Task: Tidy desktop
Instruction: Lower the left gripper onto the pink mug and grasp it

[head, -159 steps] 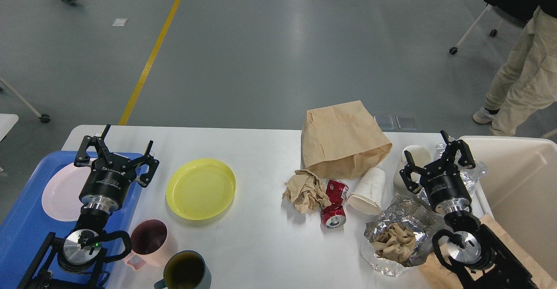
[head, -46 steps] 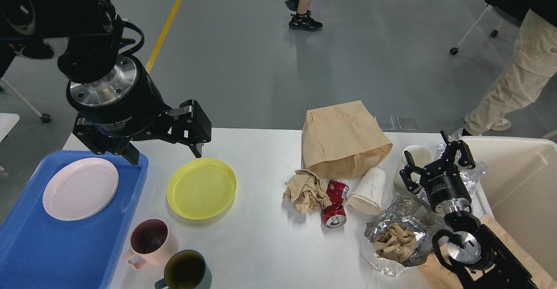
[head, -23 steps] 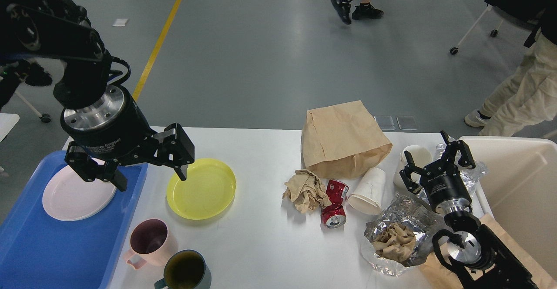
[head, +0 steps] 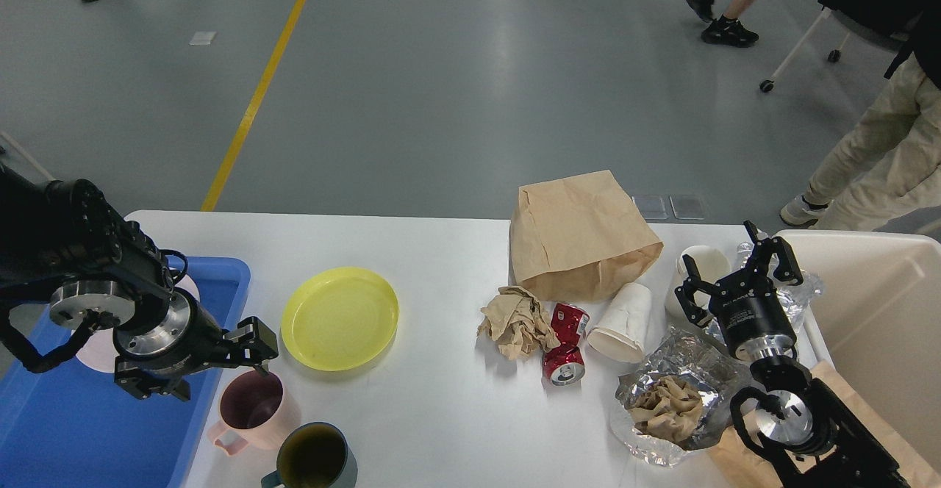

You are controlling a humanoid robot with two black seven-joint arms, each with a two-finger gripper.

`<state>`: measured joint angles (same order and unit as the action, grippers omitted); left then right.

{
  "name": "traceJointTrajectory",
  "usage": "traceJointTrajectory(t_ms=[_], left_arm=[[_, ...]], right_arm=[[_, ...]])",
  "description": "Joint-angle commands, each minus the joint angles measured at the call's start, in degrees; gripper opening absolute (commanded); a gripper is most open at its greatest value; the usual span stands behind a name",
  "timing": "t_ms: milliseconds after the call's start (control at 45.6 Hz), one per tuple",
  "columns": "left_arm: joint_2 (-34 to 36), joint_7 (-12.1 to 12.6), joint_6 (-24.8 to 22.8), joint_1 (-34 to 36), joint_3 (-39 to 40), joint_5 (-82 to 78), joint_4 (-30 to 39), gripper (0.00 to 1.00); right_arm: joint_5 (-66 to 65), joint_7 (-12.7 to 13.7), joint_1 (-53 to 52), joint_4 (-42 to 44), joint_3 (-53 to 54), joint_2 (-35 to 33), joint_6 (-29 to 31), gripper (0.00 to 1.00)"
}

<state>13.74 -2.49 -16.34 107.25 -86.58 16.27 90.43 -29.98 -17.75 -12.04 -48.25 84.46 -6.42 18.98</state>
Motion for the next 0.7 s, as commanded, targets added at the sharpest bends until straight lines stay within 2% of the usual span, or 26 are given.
traceJointTrajectory(t_ms=[0,307,504,680], left_arm=[[2.6,0.0,0.6,-6.1,2.0,-2.8,-4.4,0.96],[2.2,0.0,2.4,-16.3,6.6,-6.5,-12.8,0.96],[1.5,0.0,4.5,-18.6,6.8,-10.2,-14.5,0.96],[1.2,0.0,8.1,-21.9,8.4,-12.0,-15.5,0.92]], right_arm=[[0.0,0.0,0.0,0.0,0.0,0.0,0.0,1.0],[0.0,0.0,0.0,-0.1,0.0,0.0,0.0,1.0],[0.0,0.0,0.0,-0.1,0.0,0.0,0.0,1.0],[0.0,0.0,0.0,-0.1,0.0,0.0,0.0,1.0]])
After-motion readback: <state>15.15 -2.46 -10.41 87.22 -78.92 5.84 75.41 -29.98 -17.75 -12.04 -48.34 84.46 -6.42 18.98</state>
